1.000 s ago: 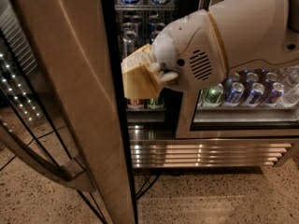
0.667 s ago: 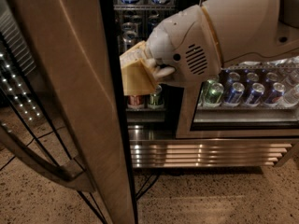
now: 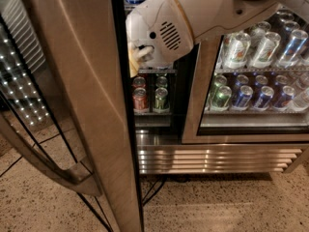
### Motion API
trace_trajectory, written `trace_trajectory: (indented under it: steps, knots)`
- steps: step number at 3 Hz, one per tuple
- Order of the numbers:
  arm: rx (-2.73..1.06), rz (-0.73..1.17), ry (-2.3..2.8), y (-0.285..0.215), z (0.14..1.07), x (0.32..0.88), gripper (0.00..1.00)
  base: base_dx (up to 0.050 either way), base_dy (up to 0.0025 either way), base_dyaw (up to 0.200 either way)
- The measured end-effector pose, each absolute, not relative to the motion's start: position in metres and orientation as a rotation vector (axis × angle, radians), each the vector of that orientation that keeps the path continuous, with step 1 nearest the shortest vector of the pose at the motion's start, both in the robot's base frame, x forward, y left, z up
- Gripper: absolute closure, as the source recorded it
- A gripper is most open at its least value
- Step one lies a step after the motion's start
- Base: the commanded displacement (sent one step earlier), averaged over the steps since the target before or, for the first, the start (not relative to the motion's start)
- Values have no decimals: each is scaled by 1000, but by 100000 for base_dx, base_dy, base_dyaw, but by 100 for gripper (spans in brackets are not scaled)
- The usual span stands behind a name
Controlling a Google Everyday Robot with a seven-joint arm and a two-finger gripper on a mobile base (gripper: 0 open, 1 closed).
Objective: Open left fridge door
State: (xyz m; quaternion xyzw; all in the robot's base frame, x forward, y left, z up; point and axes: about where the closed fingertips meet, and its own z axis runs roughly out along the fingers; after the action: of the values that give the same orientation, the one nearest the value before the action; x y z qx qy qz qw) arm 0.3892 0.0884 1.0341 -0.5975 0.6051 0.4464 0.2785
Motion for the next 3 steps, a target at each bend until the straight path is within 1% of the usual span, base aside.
trace_trajectory:
  steps: [1,3]
  knots:
    - [-1661,1234,1577,102,1032,396,100,0,0,0]
    - [-1730,1289,1519,114,1031,391,100,0,0,0]
